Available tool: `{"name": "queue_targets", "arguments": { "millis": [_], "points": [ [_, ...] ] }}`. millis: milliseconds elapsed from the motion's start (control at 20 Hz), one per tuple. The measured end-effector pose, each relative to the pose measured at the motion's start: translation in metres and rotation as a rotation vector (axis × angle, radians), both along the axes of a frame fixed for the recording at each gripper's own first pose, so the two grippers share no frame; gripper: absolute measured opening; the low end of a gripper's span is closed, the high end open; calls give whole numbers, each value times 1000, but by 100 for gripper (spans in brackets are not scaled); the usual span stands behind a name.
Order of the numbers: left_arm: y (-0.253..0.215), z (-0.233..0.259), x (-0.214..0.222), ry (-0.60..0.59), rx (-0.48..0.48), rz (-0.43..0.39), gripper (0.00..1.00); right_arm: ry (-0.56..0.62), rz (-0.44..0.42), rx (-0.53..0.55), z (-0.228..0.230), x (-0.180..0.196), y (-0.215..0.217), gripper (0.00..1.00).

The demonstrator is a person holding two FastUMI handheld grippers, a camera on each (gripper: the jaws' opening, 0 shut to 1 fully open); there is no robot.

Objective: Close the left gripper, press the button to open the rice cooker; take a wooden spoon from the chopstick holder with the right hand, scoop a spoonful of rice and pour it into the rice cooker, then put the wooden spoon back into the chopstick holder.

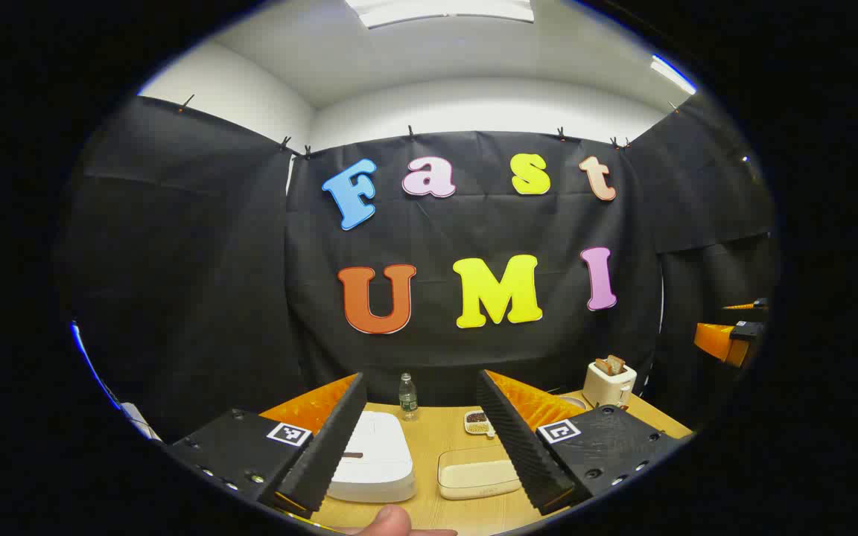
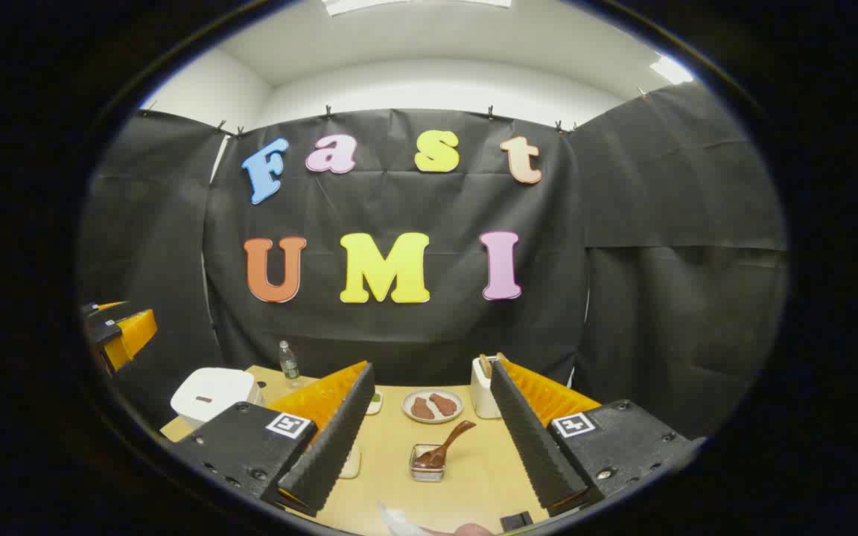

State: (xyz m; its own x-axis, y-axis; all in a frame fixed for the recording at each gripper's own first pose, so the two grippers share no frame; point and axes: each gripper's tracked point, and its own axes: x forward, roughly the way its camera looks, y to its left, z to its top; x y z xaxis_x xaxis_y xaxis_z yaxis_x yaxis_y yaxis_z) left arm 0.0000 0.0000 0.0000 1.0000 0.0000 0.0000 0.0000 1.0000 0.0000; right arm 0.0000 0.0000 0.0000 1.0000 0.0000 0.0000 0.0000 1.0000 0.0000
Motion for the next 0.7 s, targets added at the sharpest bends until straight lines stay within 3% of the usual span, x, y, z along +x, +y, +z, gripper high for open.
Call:
{"name": "queue_targets", "arguments": {
  "millis": [700],
  "points": [
    [11, -4, 11, 13, -18, 5, 95, 12, -10, -16, -2, 7, 8, 100]
  ]
}}
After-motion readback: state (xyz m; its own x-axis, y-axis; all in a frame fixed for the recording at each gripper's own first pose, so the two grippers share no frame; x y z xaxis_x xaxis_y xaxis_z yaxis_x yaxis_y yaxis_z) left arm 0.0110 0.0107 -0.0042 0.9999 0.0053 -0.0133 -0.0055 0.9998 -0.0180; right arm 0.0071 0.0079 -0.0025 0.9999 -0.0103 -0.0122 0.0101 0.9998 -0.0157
